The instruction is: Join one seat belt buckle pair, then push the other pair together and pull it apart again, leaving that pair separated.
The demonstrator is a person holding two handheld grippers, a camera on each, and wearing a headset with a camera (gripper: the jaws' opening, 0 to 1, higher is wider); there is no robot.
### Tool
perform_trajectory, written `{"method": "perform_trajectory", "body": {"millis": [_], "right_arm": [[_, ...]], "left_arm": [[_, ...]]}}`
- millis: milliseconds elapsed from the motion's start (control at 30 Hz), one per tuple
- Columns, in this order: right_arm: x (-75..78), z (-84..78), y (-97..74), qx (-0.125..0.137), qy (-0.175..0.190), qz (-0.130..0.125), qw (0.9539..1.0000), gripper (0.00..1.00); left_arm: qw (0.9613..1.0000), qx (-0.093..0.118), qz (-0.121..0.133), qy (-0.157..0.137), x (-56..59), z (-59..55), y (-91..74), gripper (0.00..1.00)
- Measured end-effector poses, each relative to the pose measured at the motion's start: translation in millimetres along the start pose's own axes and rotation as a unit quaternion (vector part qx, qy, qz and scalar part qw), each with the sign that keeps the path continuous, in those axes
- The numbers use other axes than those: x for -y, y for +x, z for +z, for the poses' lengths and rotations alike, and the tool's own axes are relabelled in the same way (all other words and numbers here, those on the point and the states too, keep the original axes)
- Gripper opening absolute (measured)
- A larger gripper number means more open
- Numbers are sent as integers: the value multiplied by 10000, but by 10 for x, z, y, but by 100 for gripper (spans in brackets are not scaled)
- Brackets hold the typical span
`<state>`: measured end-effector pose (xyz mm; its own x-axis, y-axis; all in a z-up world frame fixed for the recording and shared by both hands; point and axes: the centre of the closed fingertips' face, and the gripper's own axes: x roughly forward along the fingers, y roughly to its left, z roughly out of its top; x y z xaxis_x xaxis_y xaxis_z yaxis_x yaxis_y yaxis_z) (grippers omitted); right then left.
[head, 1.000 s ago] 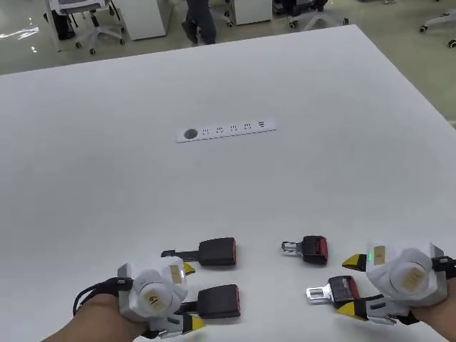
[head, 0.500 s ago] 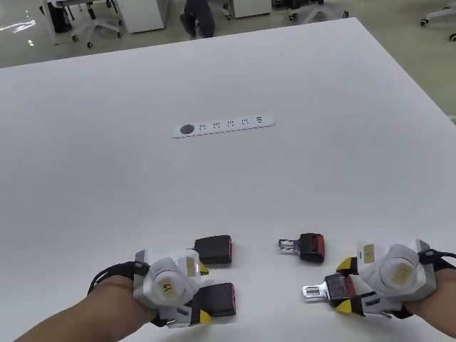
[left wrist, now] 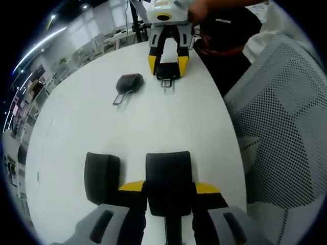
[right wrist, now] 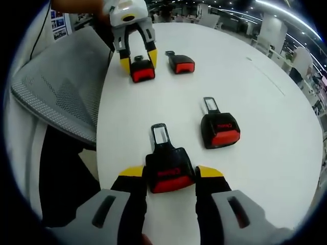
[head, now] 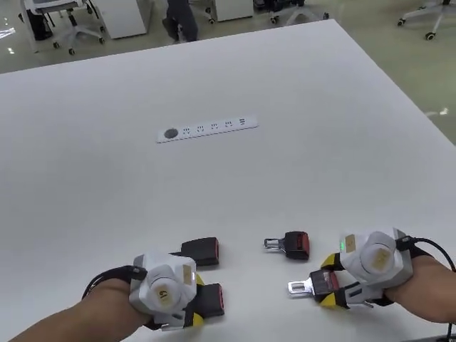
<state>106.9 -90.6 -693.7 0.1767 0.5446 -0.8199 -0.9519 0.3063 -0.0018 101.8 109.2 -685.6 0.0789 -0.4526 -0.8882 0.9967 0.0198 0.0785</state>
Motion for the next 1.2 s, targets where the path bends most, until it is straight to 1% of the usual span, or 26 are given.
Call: {"method": "perform_trajectory", "body": {"millis": [67,133,333,400,467,667,900,1200], "right_arm": [[4,-3,-1,5,-2,2,10000,36],[2,-5,1,14,-6,7,10000,36],[4,-11,0,66,8,-1,10000,36],[12,-7,5,73,12,-1,10000,36],[9,-5,0,74,9,0,10000,36],[8,-16,5,42,-19,-1,10000,36],[15,-24,13,27,-11,1,10000,36],[-2,-15,11,-30,-78,40,10000,36]], "left_arm": [[10000,7,-4,36,4,3,-3,34],[10000,24,-18,13,3,-1,-1,34],[10000,-16,-44,-9,-17,-32,20,34],[10000,-26,-41,5,0,-7,8,34],[10000,-26,-37,5,-4,-11,10,34],[10000,3,-30,-23,-12,-23,17,34],[9999,62,-53,-130,-19,-34,21,34],[9998,74,-123,-125,-26,-50,36,34]]}}
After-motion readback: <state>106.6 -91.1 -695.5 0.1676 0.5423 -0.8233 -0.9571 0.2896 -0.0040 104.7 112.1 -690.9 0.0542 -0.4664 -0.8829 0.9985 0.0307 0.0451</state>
